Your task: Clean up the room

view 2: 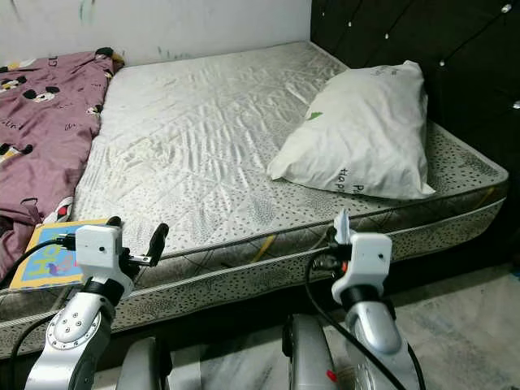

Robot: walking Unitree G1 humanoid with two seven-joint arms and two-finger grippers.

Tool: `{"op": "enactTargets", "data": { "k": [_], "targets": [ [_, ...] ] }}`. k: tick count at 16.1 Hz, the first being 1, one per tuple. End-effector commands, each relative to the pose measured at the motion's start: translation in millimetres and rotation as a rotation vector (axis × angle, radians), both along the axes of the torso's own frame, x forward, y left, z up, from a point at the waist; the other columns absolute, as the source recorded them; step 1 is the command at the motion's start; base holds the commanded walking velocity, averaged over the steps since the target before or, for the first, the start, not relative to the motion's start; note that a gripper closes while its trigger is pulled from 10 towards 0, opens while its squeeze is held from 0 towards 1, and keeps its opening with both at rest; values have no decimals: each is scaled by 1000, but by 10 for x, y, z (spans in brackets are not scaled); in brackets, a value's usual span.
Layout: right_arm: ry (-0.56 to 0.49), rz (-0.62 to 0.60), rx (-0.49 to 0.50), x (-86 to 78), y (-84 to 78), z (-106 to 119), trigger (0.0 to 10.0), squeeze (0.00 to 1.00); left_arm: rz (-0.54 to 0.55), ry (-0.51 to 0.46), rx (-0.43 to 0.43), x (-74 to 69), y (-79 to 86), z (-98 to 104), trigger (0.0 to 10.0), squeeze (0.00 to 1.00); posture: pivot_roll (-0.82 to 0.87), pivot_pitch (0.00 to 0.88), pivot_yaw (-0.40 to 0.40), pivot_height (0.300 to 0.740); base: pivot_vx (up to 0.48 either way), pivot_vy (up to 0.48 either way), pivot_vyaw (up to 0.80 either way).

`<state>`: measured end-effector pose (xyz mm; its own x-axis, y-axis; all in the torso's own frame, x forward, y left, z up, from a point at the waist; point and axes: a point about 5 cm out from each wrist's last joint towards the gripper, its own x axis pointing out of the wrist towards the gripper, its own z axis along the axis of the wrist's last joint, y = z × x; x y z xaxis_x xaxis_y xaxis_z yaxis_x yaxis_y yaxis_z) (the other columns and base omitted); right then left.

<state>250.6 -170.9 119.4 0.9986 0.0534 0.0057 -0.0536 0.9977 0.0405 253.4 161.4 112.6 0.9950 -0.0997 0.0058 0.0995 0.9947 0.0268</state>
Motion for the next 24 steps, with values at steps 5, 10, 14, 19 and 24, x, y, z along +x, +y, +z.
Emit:
{"op": "enactTargets", "data": {
  "k": [5, 10, 14, 19, 24],
  "targets": [
    [-23, 18, 0, 74, 30, 70, 10000, 0, 12, -22, 2, 34, 31, 69, 10000, 0, -76, 2, 68, 611, 0, 0, 0],
    [-19, 12, 5, 96, 27, 56, 10000, 0, 6, -29, 12, 58, 28, 89, 10000, 0, -73, 0, 72, 666, 0, 0, 0],
    [-32, 3, -16, 90, 11, 64, 10000, 0, 10, -34, 21, 75, 20, 91, 10000, 0, -80, 0, 76, 670, 0, 0, 0],
    [-35, -14, -6, 70, -25, 66, 10000, 0, -1, -26, 17, 69, 9, 78, 10000, 0, -82, 0, 77, 715, 0, 0, 0],
    [-15, -46, -7, 60, -55, 28, 10000, 0, -3, -24, 22, 66, -4, 74, 10000, 0, -81, 0, 82, 740, 0, 0, 0]
  ]
}}
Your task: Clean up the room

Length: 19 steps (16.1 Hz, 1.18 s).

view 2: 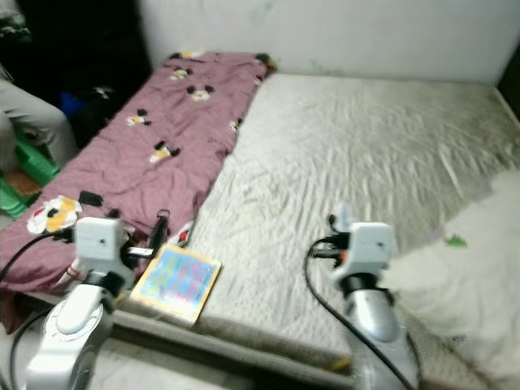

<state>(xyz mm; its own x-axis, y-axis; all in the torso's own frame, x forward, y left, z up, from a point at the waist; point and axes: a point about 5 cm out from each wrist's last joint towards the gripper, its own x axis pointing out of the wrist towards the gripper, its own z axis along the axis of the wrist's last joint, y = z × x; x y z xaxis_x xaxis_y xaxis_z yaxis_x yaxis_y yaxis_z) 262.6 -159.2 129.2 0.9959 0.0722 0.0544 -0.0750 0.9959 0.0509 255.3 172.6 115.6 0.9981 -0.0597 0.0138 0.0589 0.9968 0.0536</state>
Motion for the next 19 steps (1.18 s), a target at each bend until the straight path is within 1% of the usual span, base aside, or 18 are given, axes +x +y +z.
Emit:
{"op": "enactTargets", "data": {
  "k": [1, 2, 4, 7, 9, 11, 13, 15, 17, 18, 19],
  "targets": [
    [46, -77, -20, -59, -185, -85, 10000, 0, -30, -13, 9, 45, -111, 41, 10000, 0, -82, 2, 83, 740, 0, 0, 0],
    [60, -90, -38, -59, -206, -106, 10000, 0, -13, -13, 25, 48, -103, 27, 10000, 0, -82, 4, 82, 740, 0, 0, 0],
    [86, -100, -42, -61, -220, -143, 10000, 0, -14, -10, 19, 47, -106, 20, 10000, 0, -81, 8, 79, 740, 0, 0, 0],
    [52, -62, -49, -74, -197, -103, 10000, 0, -33, -7, 1, 25, -135, 16, 10000, 0, -74, 14, 74, 740, 0, 0, 0],
    [56, -60, -55, -67, -193, -98, 10000, 0, -38, -10, 1, 20, -135, 27, 10000, 0, -70, 16, 70, 740, 0, 0, 0],
    [60, -63, -46, -21, -200, -104, 10000, 0, -28, -23, 9, 66, -114, 39, 10000, 0, -69, 0, 54, 740, 0, 0, 0],
    [47, -56, -41, 48, -194, -56, 10000, 0, -18, -47, 10, 137, -131, 86, 10000, 0, -67, 0, 42, 740, 0, 0, 0],
    [48, -35, 0, 230, -156, 10, 10000, 0, -2, -81, 16, 272, -137, 160, 10000, 0, -56, 0, 25, 740, 0, 0, 0],
    [41, -21, -6, 367, -122, 55, 10000, 0, 32, -109, 17, 302, -88, 208, 10000, 0, -43, 0, 32, 740, 0, 0, 0],
    [32, -15, -5, 404, -108, 74, 10000, 0, 44, -118, 10, 317, -76, 226, 10000, 0, -36, 0, 33, 740, 0, 0, 0],
    [33, -12, 6, 446, -86, 78, 10000, 0, 63, -117, -3, 341, -57, 219, 10000, 0, -44, 0, 40, 740, 0, 0, -800]
  ]
}}
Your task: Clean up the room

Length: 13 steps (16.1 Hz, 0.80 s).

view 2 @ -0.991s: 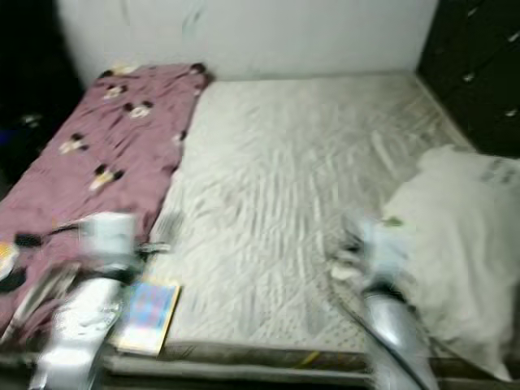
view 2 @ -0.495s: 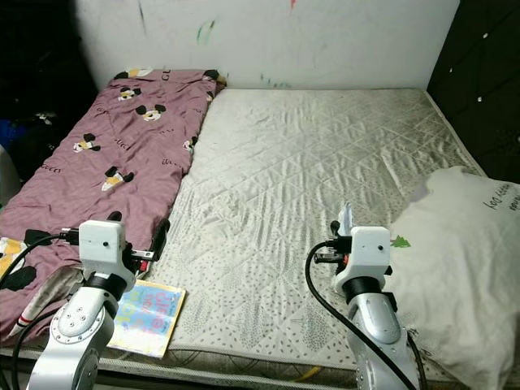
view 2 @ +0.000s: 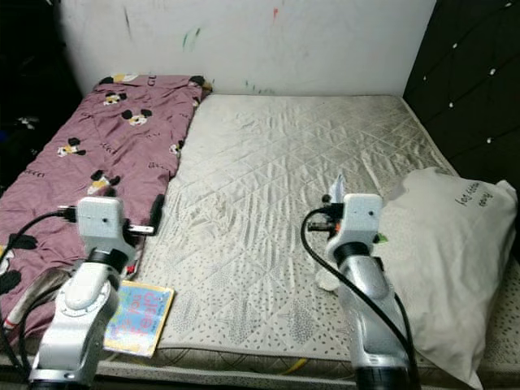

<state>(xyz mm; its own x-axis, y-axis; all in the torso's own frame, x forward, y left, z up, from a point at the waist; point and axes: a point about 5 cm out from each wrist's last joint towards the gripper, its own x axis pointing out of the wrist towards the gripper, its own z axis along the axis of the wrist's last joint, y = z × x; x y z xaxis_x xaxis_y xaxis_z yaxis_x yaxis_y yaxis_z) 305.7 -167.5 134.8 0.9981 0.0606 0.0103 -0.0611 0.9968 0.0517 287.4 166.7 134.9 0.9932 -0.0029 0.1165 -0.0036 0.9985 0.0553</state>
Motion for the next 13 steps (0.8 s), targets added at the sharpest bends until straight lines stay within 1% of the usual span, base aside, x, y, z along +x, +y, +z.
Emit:
{"op": "enactTargets", "data": {
  "k": [1, 4, 5, 7, 9, 10, 13],
  "targets": [
    [-20, 14, 10, 28, 38, 29, 10000, 0, 18, -4, -6, 19, 25, -26, 10000, 0, -58, 0, 47, 740, 0, 0, -800],
    [-41, 36, 10, 67, 67, 78, 10000, 0, 4, 8, 8, 74, 13, -79, 10000, 0, -78, 0, 52, 740, 0, 0, -800],
    [-50, 23, 25, 79, 24, 95, 10000, 0, -4, -7, 9, 132, -3, -30, 10000, 0, -81, 0, 61, 740, 0, 0, -800],
    [-33, -14, 38, 61, -63, 5, 10000, 0, -11, -30, 0, 182, -17, 22, 10000, 0, -76, 0, 61, 740, 0, 0, -800],
    [8, -71, 68, 18, -124, -123, 10000, 0, -12, -35, 3, 165, 2, -10, 10000, 0, -75, 0, 63, 740, 0, 0, 0],
    [25, -83, 72, 4, -110, -157, 10000, 0, -9, -23, -12, 134, 33, -52, 10000, 0, -78, 0, 61, 740, 0, 0, 0],
    [29, -80, 48, 9, -95, -148, 10000, 0, 0, -28, -25, 117, 28, -59, 10000, 0, -71, 0, 28, 740, 0, 0, 0]
  ]
}}
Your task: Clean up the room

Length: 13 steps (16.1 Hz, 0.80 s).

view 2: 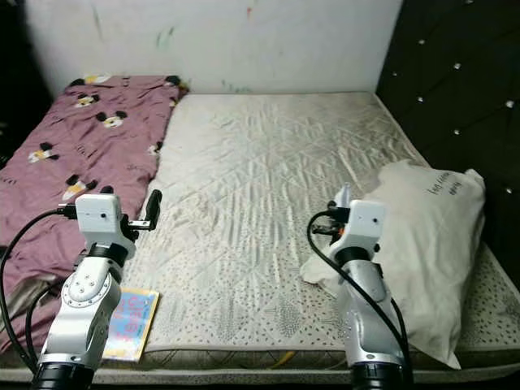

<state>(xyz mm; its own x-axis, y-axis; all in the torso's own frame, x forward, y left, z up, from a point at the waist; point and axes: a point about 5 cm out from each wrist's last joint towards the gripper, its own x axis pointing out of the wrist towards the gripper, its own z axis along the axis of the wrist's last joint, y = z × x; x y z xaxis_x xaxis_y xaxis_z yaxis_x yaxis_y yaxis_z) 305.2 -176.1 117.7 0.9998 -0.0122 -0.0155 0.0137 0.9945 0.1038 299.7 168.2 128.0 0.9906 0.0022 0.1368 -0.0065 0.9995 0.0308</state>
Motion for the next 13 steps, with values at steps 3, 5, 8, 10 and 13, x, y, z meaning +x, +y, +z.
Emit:
{"op": "enactTargets", "data": {
  "k": [3, 5, 8, 10, 13],
  "targets": [
    [6, 0, -40, -52, -34, 30, 10000, 0, 35, 0, 8, -143, 64, -19, 10000, 0, -55, 0, 13, 740, 0, 0, 0],
    [24, 2, -133, -257, -138, -72, 10000, 0, 69, 56, 29, -396, 204, -167, 10000, 0, -44, 0, 4, 740, 0, 0, 0],
    [51, 23, -169, -462, -225, -168, 10000, 0, 123, 122, 65, -697, 335, -337, 10000, 0, -21, 0, -13, 740, 0, 0, 0],
    [44, 70, -193, -420, -144, -161, 10000, 0, 145, 117, 80, -709, 358, -306, 10000, 0, -15, 0, -18, 740, 0, 0, 0],
    [46, 114, -163, -370, -20, -102, 10000, 0, 128, 112, 90, -689, 300, -271, 10000, 0, -20, 0, -25, 740, 0, 0, 0]
  ]
}}
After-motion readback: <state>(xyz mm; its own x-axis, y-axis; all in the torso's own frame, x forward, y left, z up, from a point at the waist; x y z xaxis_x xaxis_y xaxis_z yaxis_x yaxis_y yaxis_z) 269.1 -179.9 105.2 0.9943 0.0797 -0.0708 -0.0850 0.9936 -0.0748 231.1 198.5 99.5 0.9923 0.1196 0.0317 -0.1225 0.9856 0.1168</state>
